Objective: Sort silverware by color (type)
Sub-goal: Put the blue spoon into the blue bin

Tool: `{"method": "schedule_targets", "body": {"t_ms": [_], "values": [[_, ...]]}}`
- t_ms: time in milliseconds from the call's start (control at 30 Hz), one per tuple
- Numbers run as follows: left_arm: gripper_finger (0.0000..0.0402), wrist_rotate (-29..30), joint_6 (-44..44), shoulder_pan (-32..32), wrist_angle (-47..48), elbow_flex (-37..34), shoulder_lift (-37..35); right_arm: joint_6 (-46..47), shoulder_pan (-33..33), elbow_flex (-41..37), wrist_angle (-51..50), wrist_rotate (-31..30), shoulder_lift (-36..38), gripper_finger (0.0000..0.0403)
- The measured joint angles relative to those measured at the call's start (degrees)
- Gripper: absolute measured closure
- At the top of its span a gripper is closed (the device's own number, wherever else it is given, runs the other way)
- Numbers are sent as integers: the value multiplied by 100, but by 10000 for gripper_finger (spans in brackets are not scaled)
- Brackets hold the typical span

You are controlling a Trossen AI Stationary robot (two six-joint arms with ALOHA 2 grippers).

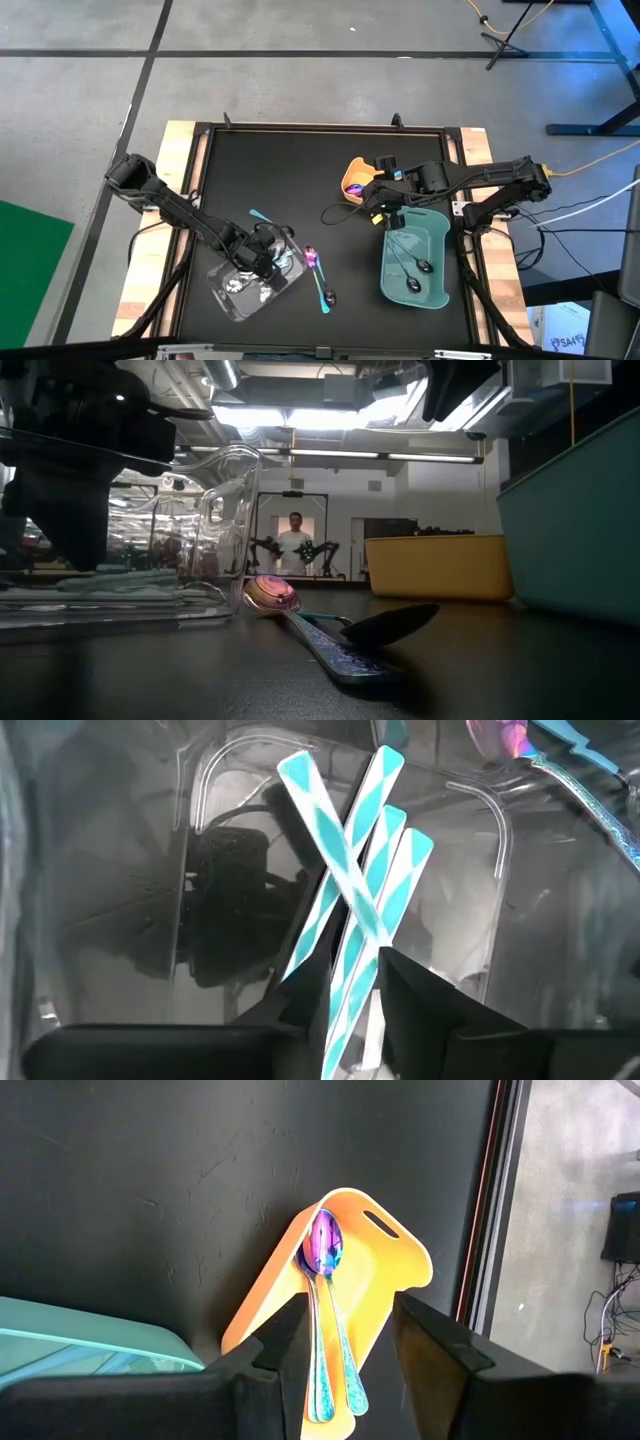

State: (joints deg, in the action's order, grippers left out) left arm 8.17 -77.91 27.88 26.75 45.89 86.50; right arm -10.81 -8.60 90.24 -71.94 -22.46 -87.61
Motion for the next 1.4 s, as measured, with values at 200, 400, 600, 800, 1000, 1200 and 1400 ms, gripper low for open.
{"method": "schedule_targets", "body": {"t_ms": [200, 400, 600, 800, 1000, 1200, 1400], "values": [[296, -64, 2, 0, -36, 0, -7, 0, 0, 0, -15, 0, 0, 272], [292, -186, 0, 0, -52, 2, -152, -1, 0, 0, -15, 0, 0, 272], [291, -97, 2, -61, -69, 2, -721, -2, 0, 0, -15, -2, 0, 271], [291, 35, 2, -227, -73, 4, -1451, 0, 0, 0, -15, -2, 0, 272], [291, 220, -2, -562, -70, 4, -2135, -2, 0, 0, -15, -2, -1, 271], [291, 140, -634, -1190, -21, 4, -2593, -2, 0, 0, -15, -2, 0, 271], [291, -592, -1727, -1870, 461, 7, -2655, -2, 0, 0, -15, 0, -2, 271]]}}
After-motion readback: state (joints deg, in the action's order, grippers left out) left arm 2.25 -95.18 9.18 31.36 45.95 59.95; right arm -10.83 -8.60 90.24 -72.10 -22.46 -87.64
